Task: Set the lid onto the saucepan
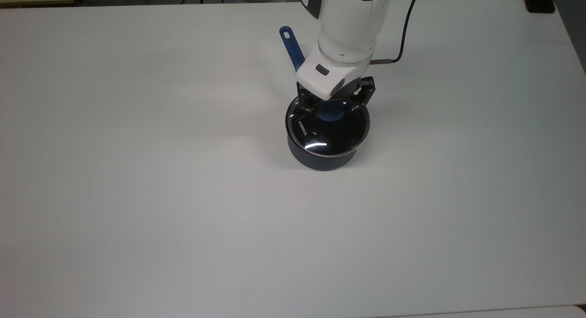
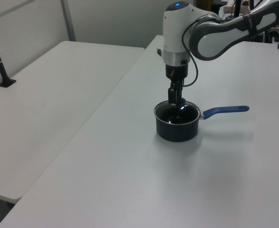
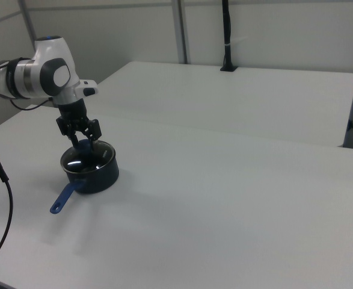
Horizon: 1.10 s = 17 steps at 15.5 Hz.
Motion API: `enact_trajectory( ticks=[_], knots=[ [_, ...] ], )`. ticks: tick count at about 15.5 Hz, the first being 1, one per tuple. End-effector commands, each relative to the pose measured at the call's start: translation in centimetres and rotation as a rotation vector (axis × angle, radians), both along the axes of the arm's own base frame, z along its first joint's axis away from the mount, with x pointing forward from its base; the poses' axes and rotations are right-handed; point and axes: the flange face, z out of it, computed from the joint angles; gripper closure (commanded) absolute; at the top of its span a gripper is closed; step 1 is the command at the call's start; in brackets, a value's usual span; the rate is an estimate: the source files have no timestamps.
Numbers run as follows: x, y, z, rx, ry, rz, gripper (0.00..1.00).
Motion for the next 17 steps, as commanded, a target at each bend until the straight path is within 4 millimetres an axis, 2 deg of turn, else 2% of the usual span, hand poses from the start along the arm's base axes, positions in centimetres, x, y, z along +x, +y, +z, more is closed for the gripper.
enact_trajectory(
  ticks=[1, 3, 5, 6, 12, 15, 17],
  knots=[
    [0.4, -1.2, 1.8, -0.019, -0.059, -0.056, 0.0],
    [0.5, -2.9, 4.0, -0.012, -0.084, -0.081, 0.0],
    [0.6, -6.5, 6.4, -0.01, -0.106, -0.124, 0.0],
    [0.4, -8.2, 7.0, -0.016, -0.09, -0.15, 0.0],
    [-3.0, -17.1, 12.5, -0.044, 0.002, -0.253, 0.0],
    [-5.6, -20.3, 16.1, -0.041, 0.02, -0.225, 0.0],
    [-6.2, -20.8, 16.7, -0.036, 0.035, -0.23, 0.0]
  ],
)
